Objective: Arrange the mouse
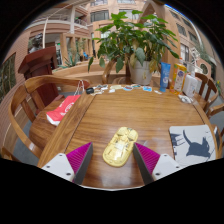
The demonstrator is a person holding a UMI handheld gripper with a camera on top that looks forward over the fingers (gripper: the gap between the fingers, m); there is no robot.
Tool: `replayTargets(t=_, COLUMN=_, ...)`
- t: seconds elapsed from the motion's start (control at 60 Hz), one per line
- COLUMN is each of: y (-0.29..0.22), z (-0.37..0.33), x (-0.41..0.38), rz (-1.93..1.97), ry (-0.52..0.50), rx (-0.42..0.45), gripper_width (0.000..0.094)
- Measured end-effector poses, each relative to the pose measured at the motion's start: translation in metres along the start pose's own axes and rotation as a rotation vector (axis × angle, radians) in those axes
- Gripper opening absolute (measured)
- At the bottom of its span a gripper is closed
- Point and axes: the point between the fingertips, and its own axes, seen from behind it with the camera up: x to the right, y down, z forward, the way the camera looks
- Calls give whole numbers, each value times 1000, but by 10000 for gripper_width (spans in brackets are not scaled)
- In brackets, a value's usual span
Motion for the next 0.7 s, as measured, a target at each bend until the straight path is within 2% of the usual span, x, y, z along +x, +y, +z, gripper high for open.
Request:
replayTargets(t=0.083, y=-11, z=14, x=1, rz=2, ry=14, rx=0, gripper_width=819)
replayTargets(t=0.167, y=-19, z=26, x=1, rz=-9, ry=35, rx=-1, gripper_width=757)
replayTargets(t=0.217, y=-22, z=32, x=2, rz=-23, ry=52, rx=-3, gripper_width=693)
replayTargets(t=0.317, y=-28, z=39, x=1, rz=-29, ry=67, rx=4, gripper_width=474)
replayTargets(t=0.517, y=-32, z=38, x=0, rz=-57, ry=62, rx=36, gripper_width=356)
replayTargets(t=0.583, y=-32, z=34, x=-1, rz=-63, ry=47, rx=31, gripper_width=355)
replayTargets(t=0.7, y=-74, z=-10, x=-5, rz=-60, ry=8, rx=148, gripper_width=356)
